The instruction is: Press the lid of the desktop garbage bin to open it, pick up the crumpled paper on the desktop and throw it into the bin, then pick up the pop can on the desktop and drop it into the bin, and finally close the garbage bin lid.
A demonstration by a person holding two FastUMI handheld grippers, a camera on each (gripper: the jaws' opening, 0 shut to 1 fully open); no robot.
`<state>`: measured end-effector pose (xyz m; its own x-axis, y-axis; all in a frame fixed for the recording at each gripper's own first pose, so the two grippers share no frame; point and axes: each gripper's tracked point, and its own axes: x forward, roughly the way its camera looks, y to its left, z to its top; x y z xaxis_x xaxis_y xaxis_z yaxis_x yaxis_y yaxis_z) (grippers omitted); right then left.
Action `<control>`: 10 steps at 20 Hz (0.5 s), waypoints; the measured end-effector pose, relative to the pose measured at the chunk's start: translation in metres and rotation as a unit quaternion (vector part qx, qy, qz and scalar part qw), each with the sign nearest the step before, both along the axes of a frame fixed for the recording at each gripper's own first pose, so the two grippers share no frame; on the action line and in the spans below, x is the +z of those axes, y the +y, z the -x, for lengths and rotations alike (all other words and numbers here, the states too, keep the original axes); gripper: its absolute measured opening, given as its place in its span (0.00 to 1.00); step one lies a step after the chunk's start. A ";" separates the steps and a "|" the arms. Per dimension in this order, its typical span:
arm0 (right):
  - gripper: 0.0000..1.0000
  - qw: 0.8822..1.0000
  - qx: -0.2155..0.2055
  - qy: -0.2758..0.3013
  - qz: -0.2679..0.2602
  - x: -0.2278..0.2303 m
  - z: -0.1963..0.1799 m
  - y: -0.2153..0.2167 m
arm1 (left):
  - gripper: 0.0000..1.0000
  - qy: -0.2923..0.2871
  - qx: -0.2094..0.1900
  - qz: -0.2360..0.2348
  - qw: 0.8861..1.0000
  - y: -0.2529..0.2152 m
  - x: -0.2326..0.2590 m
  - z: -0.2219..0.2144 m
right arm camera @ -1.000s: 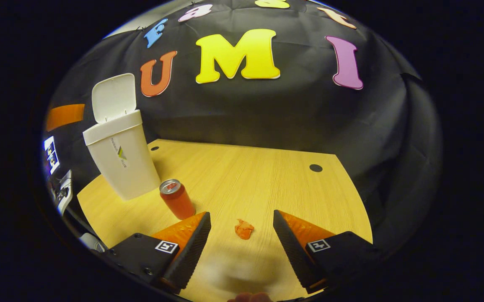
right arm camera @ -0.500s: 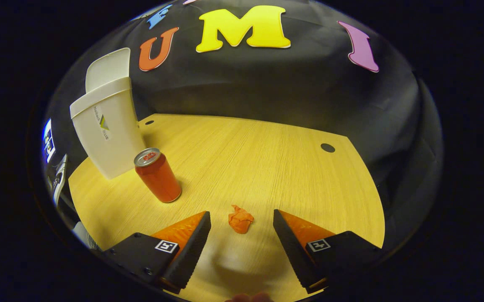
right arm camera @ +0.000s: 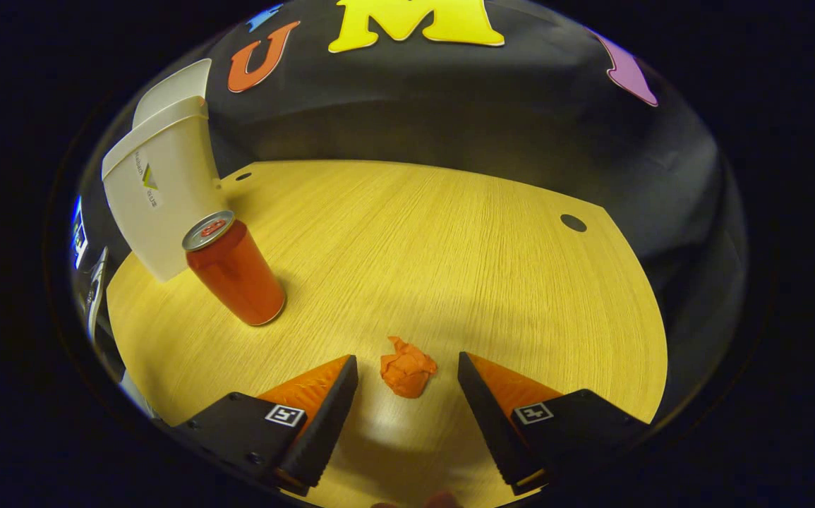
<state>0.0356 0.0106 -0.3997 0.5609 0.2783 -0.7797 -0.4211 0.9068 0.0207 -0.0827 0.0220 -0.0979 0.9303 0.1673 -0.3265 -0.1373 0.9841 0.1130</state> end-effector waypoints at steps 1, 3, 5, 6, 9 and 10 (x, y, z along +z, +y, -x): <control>0.88 1.000 0.000 0.002 0.002 -0.002 -0.001 0.000 | 0.99 0.000 0.001 -0.001 1.000 0.001 0.000 0.000; 0.76 1.000 0.004 0.010 -0.001 -0.004 -0.002 0.003 | 0.99 0.000 0.005 -0.002 1.000 0.007 0.000 0.000; 0.63 1.000 0.005 0.014 0.000 -0.008 -0.002 0.005 | 0.99 -0.002 0.009 -0.004 1.000 0.011 0.001 -0.001; 0.53 1.000 0.006 0.018 0.004 -0.011 -0.001 0.005 | 0.99 -0.003 0.010 -0.004 1.000 0.012 0.002 -0.001; 0.51 0.999 0.009 0.041 0.031 -0.019 0.010 -0.002 | 0.99 -0.005 0.014 -0.008 1.000 0.017 0.003 -0.003; 0.31 0.999 0.003 0.042 0.028 -0.020 0.006 -0.002 | 0.99 -0.007 0.015 -0.009 1.000 0.018 0.003 -0.003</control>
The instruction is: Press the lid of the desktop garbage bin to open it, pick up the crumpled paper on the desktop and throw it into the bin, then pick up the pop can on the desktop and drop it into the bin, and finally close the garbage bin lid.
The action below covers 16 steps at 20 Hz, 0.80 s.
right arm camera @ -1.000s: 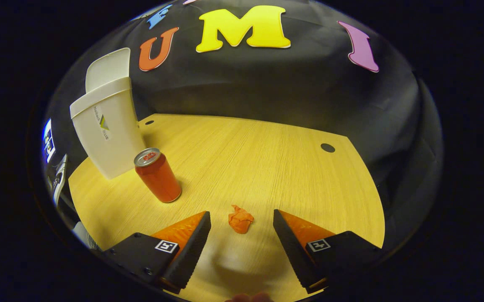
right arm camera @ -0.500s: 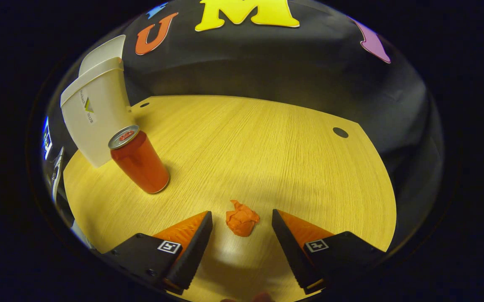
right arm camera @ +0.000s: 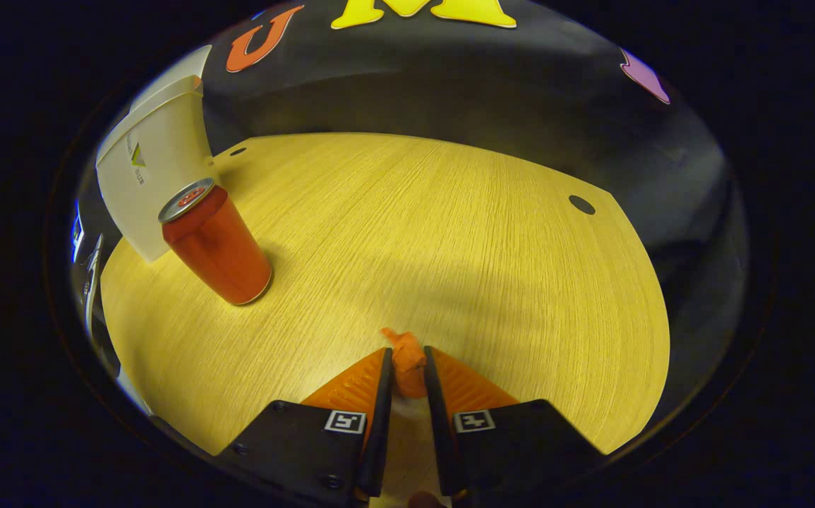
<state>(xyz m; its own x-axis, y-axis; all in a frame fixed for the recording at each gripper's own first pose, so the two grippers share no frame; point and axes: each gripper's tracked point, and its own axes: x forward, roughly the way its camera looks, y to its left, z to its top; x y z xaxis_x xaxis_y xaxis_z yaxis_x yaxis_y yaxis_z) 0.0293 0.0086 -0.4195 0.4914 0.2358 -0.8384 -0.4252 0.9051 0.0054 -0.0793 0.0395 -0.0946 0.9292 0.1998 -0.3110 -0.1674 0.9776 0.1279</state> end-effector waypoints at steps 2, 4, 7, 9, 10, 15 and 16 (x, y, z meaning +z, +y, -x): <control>0.30 1.000 -0.014 0.007 0.000 -0.001 -0.002 -0.003 | 0.99 -0.003 -0.001 0.004 1.000 0.000 0.001 -0.002; 0.17 1.000 -0.020 0.020 -0.006 -0.001 0.002 -0.003 | 0.99 -0.005 -0.002 0.008 1.000 0.000 0.001 -0.003; 0.10 0.999 -0.020 0.033 -0.029 0.012 0.009 0.001 | 0.99 -0.007 0.000 0.021 1.000 0.002 0.000 -0.004; 0.10 0.999 -0.016 0.025 -0.041 0.032 0.010 0.004 | 0.99 -0.006 0.000 0.025 1.000 0.005 -0.003 -0.005; 0.10 0.999 -0.011 0.020 -0.047 0.044 0.010 0.007 | 0.99 -0.007 0.002 0.024 1.000 0.006 -0.004 -0.005; 0.10 0.994 0.016 -0.030 -0.101 0.140 0.005 0.039 | 0.99 -0.015 -0.007 0.022 1.000 0.010 -0.005 -0.009; 0.10 0.993 0.023 -0.044 -0.110 0.160 0.005 0.047 | 0.99 -0.016 -0.009 0.024 1.000 0.010 -0.007 -0.010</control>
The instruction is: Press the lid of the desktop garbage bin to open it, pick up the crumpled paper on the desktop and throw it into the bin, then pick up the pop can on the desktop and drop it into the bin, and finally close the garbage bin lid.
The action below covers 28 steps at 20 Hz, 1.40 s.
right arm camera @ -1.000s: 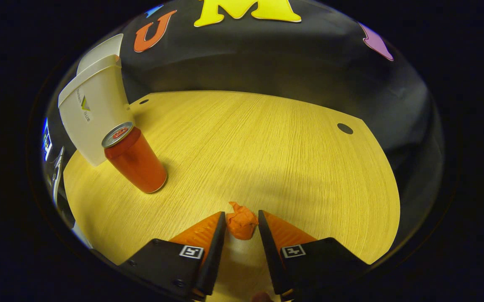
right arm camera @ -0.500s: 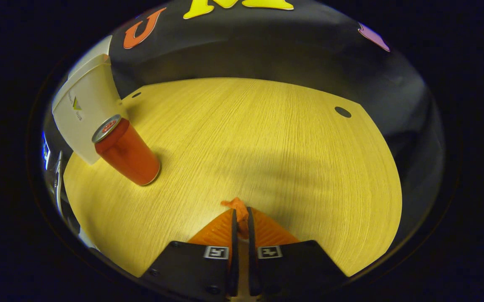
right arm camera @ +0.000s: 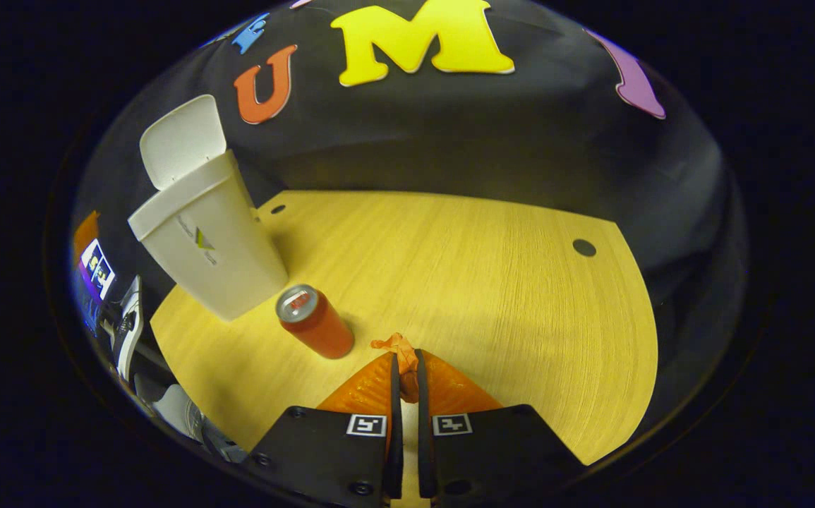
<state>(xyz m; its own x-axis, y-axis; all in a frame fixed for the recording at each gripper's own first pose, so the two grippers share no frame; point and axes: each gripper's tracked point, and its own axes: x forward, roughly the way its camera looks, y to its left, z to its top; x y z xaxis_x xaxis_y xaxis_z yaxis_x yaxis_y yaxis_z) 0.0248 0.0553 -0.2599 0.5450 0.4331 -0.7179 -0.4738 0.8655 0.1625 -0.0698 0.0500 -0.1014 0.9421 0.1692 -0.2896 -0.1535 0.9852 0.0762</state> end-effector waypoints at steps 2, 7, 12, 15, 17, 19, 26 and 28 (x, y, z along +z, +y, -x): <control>0.09 0.999 0.012 -0.030 -0.029 0.047 -0.005 0.018 | 0.99 0.001 -0.003 0.005 1.000 -0.004 0.001 0.001; 0.09 0.990 0.045 -0.097 -0.097 0.147 -0.006 0.079 | 0.99 -0.001 -0.008 0.021 1.000 0.004 -0.003 0.006; 0.09 0.979 0.096 -0.119 -0.131 0.196 -0.004 0.150 | 0.99 -0.002 0.012 0.030 0.999 0.032 -0.004 0.021; 0.09 0.974 0.129 -0.113 -0.148 0.209 0.002 0.201 | 0.99 -0.004 0.041 0.035 0.999 0.057 -0.004 0.035; 0.09 0.972 0.146 -0.112 -0.149 0.209 0.002 0.232 | 0.99 -0.007 0.060 0.038 0.997 0.072 -0.002 0.045; 0.09 0.969 0.167 -0.111 -0.146 0.206 0.003 0.263 | 0.99 -0.010 0.081 0.040 0.996 0.087 -0.002 0.056; 0.09 0.962 0.226 -0.097 -0.118 0.178 0.012 0.355 | 0.99 0.001 0.140 0.046 0.989 0.130 -0.010 0.079; 0.09 0.962 0.230 -0.094 -0.110 0.170 0.012 0.371 | 0.99 0.000 0.145 0.040 0.989 0.136 -0.012 0.083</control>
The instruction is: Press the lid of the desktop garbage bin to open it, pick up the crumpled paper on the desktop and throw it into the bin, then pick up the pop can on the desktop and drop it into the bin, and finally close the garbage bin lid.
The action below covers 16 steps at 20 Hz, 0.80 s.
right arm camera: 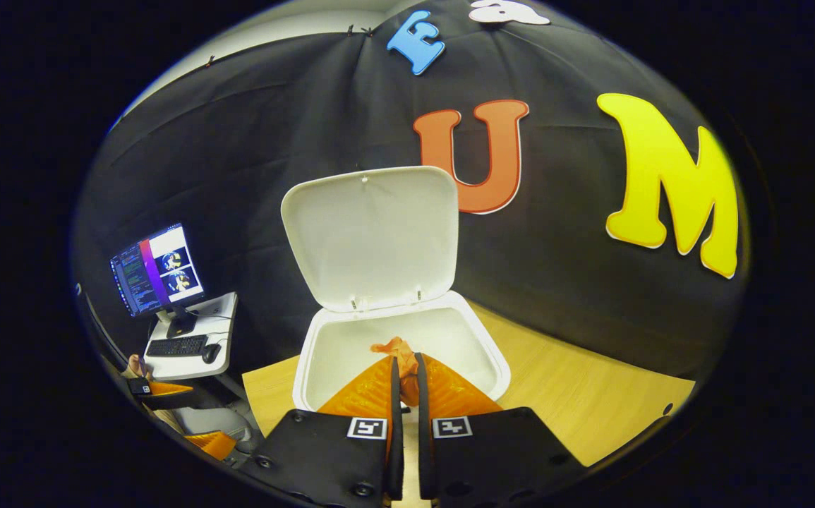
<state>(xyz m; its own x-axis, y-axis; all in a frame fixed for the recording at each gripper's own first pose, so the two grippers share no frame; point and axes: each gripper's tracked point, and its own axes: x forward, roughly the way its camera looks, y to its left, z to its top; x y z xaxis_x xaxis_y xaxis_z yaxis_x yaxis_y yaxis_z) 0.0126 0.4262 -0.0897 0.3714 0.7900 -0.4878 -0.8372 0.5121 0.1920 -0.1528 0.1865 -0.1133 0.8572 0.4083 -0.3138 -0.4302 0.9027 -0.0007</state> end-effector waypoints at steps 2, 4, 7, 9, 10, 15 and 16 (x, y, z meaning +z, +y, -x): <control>0.09 1.000 -0.004 0.001 0.008 -0.010 -0.002 0.012 | 0.99 0.005 0.001 -0.002 1.000 0.005 -0.003 0.003; 0.10 1.000 -0.013 0.002 0.017 -0.019 -0.005 0.018 | 0.99 0.006 0.000 -0.005 1.000 0.008 -0.003 0.004; 0.22 0.999 -0.027 0.006 0.026 -0.029 -0.012 0.023 | 0.99 0.003 -0.004 -0.007 1.000 0.012 0.001 0.005; 0.29 0.999 -0.035 0.008 0.023 -0.031 -0.016 0.023 | 0.99 0.000 -0.011 -0.004 1.000 0.011 0.002 0.003; 0.33 0.999 -0.037 0.010 0.022 -0.031 -0.014 0.024 | 0.99 -0.002 -0.017 -0.001 1.000 0.008 0.002 0.001; 0.66 0.998 -0.054 0.016 0.020 -0.031 -0.018 0.018 | 0.99 -0.015 -0.051 -0.005 0.999 -0.008 0.007 -0.005; 0.74 0.998 -0.054 0.018 0.019 -0.030 -0.017 0.015 | 0.99 -0.021 -0.062 -0.007 0.998 -0.014 0.009 -0.008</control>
<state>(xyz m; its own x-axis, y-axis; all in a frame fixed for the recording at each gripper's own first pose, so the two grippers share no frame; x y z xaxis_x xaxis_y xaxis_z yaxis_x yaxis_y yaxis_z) 0.0295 0.4412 -0.1199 0.4350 0.7270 -0.5313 -0.7695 0.6065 0.2000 -0.1448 0.1729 -0.1043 0.9135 0.3022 -0.2723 -0.3151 0.9491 -0.0037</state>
